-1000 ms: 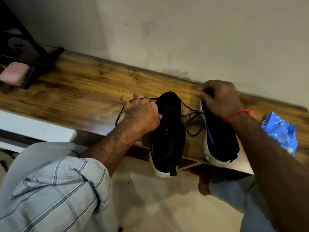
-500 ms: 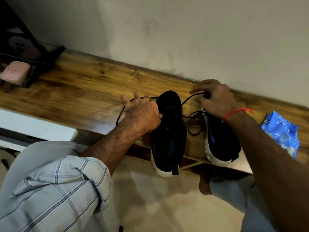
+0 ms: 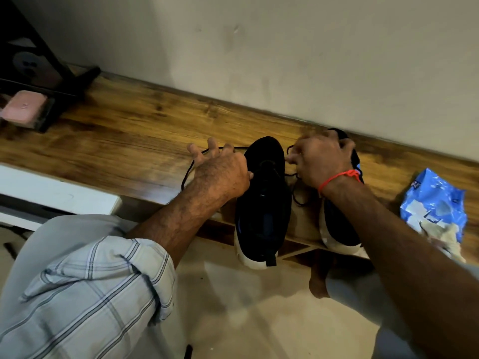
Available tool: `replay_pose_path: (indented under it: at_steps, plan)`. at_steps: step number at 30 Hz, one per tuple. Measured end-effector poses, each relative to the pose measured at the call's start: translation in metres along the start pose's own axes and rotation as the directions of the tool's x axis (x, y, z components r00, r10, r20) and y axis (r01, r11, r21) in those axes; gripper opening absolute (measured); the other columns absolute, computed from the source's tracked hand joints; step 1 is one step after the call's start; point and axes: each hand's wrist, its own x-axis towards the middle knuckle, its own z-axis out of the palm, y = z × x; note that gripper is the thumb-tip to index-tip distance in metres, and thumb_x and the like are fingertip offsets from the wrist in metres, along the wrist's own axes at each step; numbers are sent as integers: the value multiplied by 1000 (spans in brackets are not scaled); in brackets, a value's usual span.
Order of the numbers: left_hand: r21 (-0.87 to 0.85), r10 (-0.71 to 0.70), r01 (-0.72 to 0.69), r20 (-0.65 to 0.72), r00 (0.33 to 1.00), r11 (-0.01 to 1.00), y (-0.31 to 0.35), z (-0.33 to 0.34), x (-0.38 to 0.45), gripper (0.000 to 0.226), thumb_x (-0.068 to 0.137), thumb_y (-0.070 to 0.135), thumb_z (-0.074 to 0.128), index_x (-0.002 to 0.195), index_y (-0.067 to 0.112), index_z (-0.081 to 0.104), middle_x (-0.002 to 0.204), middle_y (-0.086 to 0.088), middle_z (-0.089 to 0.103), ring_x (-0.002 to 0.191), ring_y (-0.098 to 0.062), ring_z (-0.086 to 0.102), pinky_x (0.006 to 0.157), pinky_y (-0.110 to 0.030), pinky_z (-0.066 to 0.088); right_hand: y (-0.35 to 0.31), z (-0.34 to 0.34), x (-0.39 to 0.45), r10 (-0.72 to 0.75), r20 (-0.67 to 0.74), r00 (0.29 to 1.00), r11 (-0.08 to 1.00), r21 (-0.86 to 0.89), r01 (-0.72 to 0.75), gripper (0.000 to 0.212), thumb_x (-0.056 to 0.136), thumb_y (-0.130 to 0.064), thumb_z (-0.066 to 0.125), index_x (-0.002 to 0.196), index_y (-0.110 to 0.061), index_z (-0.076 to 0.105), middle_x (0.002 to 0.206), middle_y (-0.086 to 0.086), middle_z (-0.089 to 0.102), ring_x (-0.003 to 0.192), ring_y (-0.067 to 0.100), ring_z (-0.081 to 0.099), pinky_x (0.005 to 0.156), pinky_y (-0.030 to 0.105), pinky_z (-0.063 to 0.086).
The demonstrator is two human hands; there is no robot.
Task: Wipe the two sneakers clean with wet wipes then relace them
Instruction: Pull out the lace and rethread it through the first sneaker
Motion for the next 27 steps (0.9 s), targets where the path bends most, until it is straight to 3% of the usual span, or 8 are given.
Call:
replay_pose_path:
  at_steps: [6, 10, 13, 18, 21, 23, 25, 27]
  plan:
    - [-11, 14, -14, -2, 1000, 1000, 0, 0, -1, 34, 99, 57, 50, 111, 32, 70, 148, 1, 43, 145, -35, 16, 107, -71, 15, 43, -4, 15, 276, -69, 959, 928, 278, -247, 19, 90, -33, 68, 97, -17, 75, 111, 13, 68, 107, 39, 61, 94, 48, 50]
    - [-2, 12, -12, -3, 1000, 1000, -1, 0, -1, 34, 99, 56, 51, 113, 32, 70, 148, 1, 43, 145, -36, 16, 107, -72, 14, 15, 9, 8, 31, -111, 993, 974, 226, -5, 29, 89, -38, 66, 112, -21, 68, 145, 7, 46, 139, 36, 30, 113, 54, 26]
    - [1, 11, -11, 14, 1000, 1000, 1, -1, -1, 34, 100, 54, 51, 118, 32, 68, 151, 0, 40, 146, -37, 14, 107, -72, 14, -20, 11, -10, -202, 22, 979, 976, 87, 199, 38, 87, -58, 60, 113, -30, 64, 156, 1, 29, 147, 37, 8, 114, 59, 13]
    - [20, -8, 7, 46, 999, 1000, 1, -3, -2, 34, 101, 52, 49, 120, 30, 66, 154, -2, 37, 148, -39, 10, 109, -73, 13, -39, 18, -19, -296, 132, 946, 954, -14, 300, 31, 94, -52, 55, 114, -32, 68, 147, -10, 43, 144, 31, 20, 109, 57, 23]
    - [32, -22, 20, 46, 999, 999, -1, -3, -2, 34, 101, 52, 51, 121, 29, 66, 152, -2, 39, 148, -38, 10, 110, -74, 13, -2, -1, 4, -71, -94, 993, 977, 194, 88, 23, 91, -44, 62, 97, -26, 75, 119, -3, 66, 119, 29, 53, 97, 47, 41]
    - [30, -29, 28, 49, 998, 999, -4, -2, -1, 34, 101, 54, 51, 122, 32, 66, 152, -1, 39, 149, -38, 10, 110, -74, 12, 40, -17, 23, 187, -213, 959, 920, 379, -96, 23, 89, -39, 66, 96, -20, 77, 111, 9, 71, 107, 34, 62, 92, 41, 49]
    - [14, -19, 19, 42, 999, 1000, -4, -1, -1, 34, 100, 55, 51, 120, 34, 67, 153, -1, 39, 149, -37, 10, 111, -73, 12, 68, -24, 31, 274, -173, 946, 862, 481, -162, 31, 91, -31, 66, 113, -9, 72, 126, 16, 65, 120, 33, 57, 104, 35, 42]
    - [-5, -6, 6, 37, 999, 1000, -2, -1, -1, 34, 99, 58, 50, 119, 35, 67, 154, 0, 39, 149, -37, 10, 111, -73, 13, 68, -17, 27, 215, -87, 973, 892, 423, -160, 49, 92, -36, 65, 130, -5, 62, 140, 18, 55, 133, 34, 46, 114, 39, 33]
